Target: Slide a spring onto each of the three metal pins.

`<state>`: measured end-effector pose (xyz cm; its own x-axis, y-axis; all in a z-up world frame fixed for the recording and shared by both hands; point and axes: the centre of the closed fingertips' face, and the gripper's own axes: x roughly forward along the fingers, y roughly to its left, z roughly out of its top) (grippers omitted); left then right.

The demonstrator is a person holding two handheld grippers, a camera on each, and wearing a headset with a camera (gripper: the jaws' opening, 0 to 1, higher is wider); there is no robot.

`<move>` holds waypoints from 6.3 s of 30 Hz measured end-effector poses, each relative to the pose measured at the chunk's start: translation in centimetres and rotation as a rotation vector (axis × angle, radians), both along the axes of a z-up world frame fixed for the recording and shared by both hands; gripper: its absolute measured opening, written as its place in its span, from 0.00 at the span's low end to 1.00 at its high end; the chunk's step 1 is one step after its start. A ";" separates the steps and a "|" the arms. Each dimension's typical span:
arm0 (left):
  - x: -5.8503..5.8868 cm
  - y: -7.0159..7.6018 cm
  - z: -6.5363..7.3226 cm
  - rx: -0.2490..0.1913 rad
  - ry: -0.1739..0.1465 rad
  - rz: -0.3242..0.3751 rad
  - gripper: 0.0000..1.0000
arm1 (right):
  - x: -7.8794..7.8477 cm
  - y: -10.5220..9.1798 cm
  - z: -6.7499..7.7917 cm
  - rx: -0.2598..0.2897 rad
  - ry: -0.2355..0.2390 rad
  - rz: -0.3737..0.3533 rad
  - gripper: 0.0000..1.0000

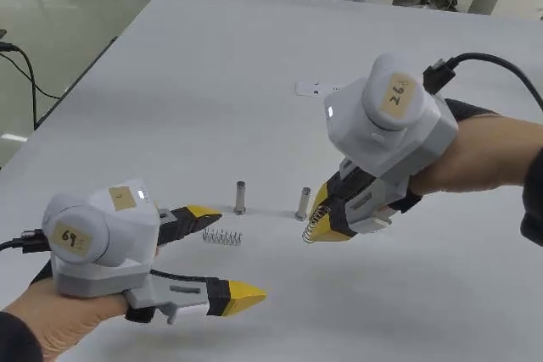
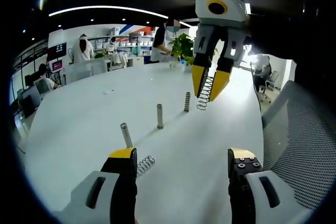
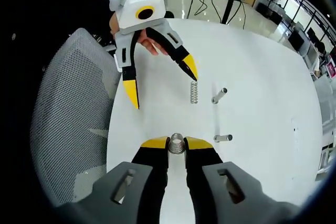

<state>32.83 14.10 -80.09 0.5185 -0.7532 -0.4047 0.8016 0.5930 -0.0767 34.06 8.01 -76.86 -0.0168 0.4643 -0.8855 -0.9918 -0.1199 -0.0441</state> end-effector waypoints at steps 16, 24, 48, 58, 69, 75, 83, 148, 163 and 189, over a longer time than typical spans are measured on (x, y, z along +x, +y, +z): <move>0.0 0.4 0.0 0.002 0.001 0.008 0.69 | 4.8 -0.4 0.5 -0.032 -0.060 -0.070 0.13; -0.2 0.6 -0.1 0.003 0.005 0.013 0.69 | 6.3 -0.4 -0.2 -0.043 -0.069 -0.097 0.13; -0.2 1.0 -0.6 0.005 0.019 0.027 0.68 | 8.0 0.4 -2.1 -0.043 -0.055 -0.114 0.13; 0.0 1.2 -0.6 0.003 0.020 0.031 0.68 | 8.2 0.4 -2.7 -0.055 -0.043 -0.115 0.13; 0.1 1.5 -0.7 0.004 0.024 0.036 0.68 | 8.4 0.6 -4.2 -0.074 -0.024 -0.118 0.13; 0.1 1.6 -0.9 0.003 0.027 0.039 0.67 | 8.2 0.7 -5.1 -0.086 -0.009 -0.119 0.13; 0.2 1.7 -1.0 0.000 0.029 0.042 0.67 | 7.9 0.8 -6.6 -0.099 -0.001 -0.123 0.13; -0.1 2.4 -0.4 0.005 0.006 0.062 0.67 | 1.9 -0.2 -7.6 -0.075 0.089 -0.169 0.19; -0.5 2.8 -0.2 0.008 -0.004 0.071 0.67 | 1.3 3.2 -6.3 -0.041 0.064 -0.110 0.19; -0.9 3.7 -0.7 0.016 0.016 0.092 0.66 | 3.1 8.2 -7.7 0.012 0.013 -0.105 0.19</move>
<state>31.96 17.78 -80.82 0.5782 -0.6964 -0.4251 0.7427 0.6649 -0.0792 37.17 16.23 -84.61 0.0216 0.4749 -0.8798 -0.9994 -0.0145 -0.0323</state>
